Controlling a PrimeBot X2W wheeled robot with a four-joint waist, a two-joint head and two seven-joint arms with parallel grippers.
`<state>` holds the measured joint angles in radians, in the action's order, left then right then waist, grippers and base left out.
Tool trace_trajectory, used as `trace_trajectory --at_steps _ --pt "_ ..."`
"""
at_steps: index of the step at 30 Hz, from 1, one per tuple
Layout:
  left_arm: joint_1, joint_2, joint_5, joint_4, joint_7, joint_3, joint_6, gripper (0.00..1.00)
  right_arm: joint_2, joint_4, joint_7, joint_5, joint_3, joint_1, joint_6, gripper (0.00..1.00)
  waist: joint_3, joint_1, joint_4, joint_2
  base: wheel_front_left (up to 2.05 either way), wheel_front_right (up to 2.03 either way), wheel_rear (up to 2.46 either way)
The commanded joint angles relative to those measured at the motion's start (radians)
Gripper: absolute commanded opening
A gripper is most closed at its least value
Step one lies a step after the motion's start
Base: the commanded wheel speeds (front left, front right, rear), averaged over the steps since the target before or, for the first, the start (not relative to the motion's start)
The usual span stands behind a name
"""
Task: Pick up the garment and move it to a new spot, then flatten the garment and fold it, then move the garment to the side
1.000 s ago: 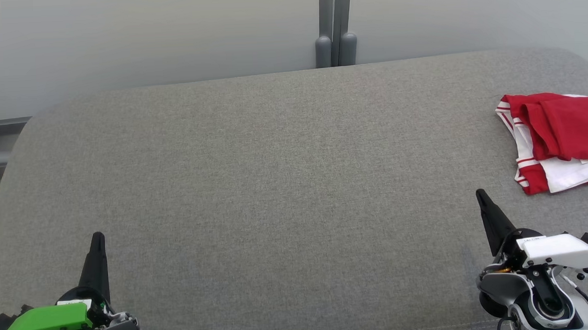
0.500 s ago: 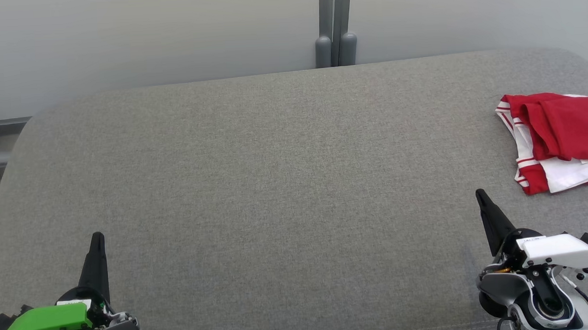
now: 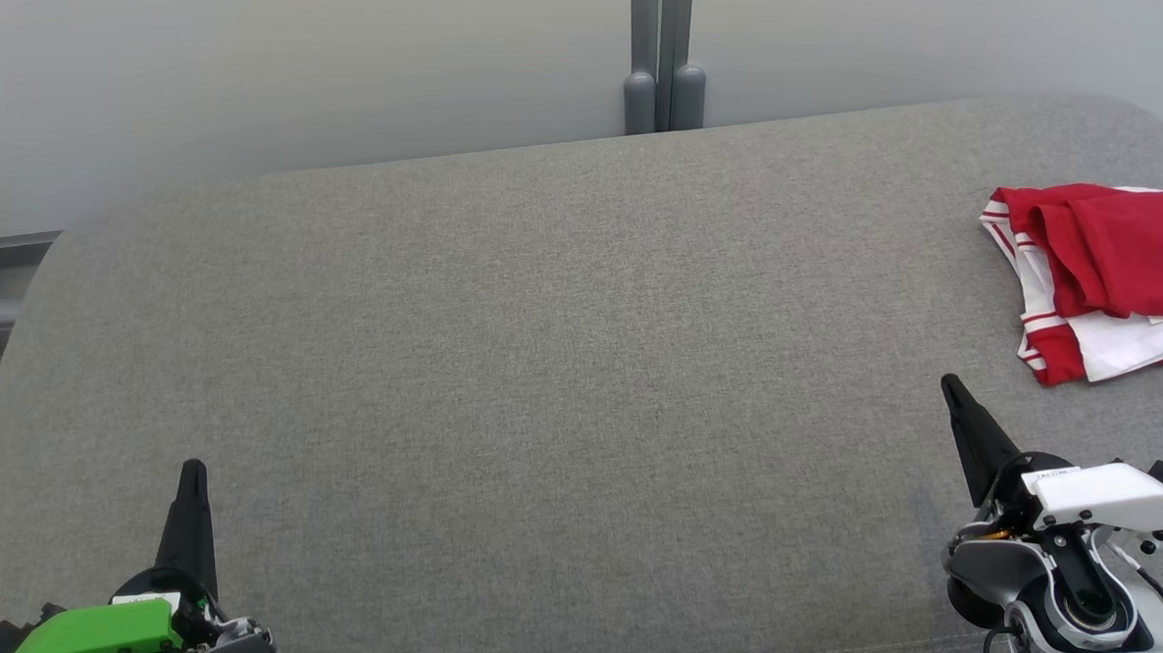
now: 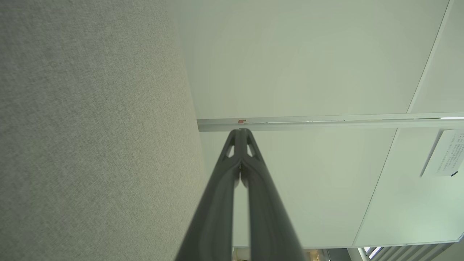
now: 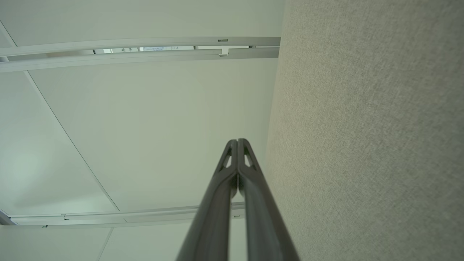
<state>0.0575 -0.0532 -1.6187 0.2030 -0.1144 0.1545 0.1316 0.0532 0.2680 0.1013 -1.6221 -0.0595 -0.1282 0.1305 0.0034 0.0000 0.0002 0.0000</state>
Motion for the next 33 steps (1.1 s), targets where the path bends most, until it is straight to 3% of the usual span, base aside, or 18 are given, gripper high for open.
trace_trajectory --at_steps 1,33 --pt "0.015 -0.001 -0.001 0.002 -0.005 0.002 0.002 0.0 0.003 0.001 0.003 0.002 -0.004 -0.009 0.0 0.0 0.0 0.0 0.0 0.0 0.0 0.0 0.0" --pt "0.016 0.002 0.003 0.002 -0.006 0.004 0.002 0.0 0.0 0.001 0.005 0.006 -0.007 -0.009 0.0 0.0 0.0 0.0 0.0 0.0 0.0 0.0 0.0"
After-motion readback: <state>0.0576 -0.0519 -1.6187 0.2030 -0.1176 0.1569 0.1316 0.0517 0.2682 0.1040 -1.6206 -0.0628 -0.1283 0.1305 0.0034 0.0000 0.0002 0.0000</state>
